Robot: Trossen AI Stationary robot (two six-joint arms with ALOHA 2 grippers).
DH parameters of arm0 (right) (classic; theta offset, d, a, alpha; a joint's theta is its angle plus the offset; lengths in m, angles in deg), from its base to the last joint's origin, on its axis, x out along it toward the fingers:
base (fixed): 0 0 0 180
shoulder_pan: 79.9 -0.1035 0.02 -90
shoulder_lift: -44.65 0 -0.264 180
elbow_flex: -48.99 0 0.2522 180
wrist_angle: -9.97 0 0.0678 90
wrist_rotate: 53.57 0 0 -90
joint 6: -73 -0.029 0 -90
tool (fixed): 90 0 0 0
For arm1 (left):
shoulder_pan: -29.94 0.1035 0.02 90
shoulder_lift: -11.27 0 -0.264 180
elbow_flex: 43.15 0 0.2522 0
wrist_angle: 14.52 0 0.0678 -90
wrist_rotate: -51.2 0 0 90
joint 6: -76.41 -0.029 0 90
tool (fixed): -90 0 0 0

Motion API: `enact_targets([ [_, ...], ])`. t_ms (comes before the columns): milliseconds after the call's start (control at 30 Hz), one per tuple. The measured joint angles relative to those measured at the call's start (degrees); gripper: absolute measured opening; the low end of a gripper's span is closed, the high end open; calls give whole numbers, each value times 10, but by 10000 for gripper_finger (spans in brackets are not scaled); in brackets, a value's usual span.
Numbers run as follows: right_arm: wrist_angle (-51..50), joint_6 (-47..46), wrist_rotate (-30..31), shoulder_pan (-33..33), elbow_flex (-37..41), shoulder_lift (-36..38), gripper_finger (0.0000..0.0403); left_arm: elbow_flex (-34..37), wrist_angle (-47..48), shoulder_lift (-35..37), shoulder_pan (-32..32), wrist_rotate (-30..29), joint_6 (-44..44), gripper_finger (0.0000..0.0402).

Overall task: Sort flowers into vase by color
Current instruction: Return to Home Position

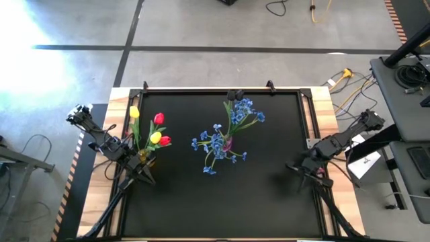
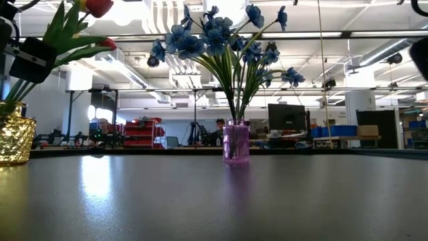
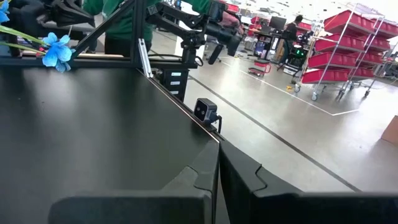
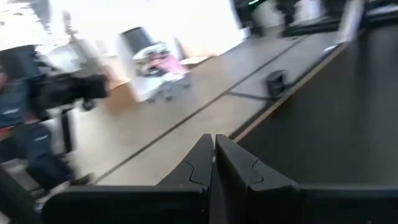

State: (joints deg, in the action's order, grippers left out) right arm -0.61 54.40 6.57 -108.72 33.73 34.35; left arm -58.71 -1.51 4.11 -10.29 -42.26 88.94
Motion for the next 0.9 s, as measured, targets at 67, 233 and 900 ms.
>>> enact_targets([
  [67,-2,15,43,0,0,0,13,0,0,0,0,0,0,0],
  [233,-2,62,135,0,0,1,13,0,0,0,0,0,0,0],
  [900,3,297,280,0,-1,0,13,0,0,0,0,0,0,0],
])
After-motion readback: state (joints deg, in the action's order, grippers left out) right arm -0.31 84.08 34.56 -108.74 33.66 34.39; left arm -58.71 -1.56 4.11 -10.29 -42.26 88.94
